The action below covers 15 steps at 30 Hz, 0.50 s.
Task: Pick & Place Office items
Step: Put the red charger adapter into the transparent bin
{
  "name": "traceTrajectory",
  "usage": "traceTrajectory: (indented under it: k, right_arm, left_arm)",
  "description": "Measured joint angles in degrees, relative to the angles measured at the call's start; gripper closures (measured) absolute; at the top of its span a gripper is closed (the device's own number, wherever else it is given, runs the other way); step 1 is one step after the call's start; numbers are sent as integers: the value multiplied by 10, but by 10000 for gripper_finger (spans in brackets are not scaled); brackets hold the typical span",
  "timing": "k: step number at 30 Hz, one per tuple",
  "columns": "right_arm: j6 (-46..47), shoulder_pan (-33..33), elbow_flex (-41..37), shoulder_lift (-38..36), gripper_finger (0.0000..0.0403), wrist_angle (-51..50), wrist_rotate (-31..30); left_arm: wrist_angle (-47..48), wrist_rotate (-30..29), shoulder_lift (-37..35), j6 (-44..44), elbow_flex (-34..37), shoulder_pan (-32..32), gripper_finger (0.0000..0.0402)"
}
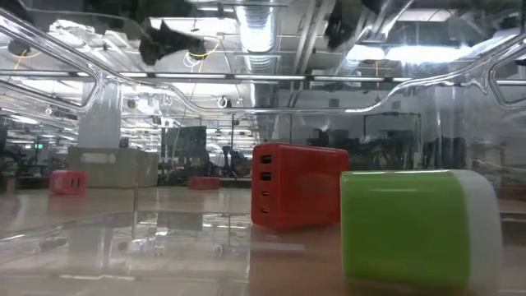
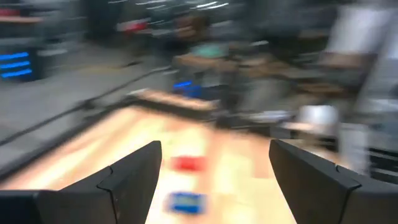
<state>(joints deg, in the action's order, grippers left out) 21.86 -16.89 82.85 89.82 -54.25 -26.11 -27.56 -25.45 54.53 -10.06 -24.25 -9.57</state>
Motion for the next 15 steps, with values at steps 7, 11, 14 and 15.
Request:
traceTrajectory:
  k: [7, 11, 14, 15]
  right_arm:
    - [155, -136, 0, -42, 179, -62, -128]
    - [231, -194, 0, -64, 179, -64, -156]
    - [247, -227, 0, -75, 179, -67, -182]
    - [247, -237, 0, -78, 179, -67, -193]
  left_arm:
    - [191, -19, 8, -69, -92, 137, 105]
    - [295, 109, 40, -97, -168, 245, 105]
    - [337, 170, 90, -95, -225, 297, 105]
    - [346, 186, 109, -94, -243, 310, 105]
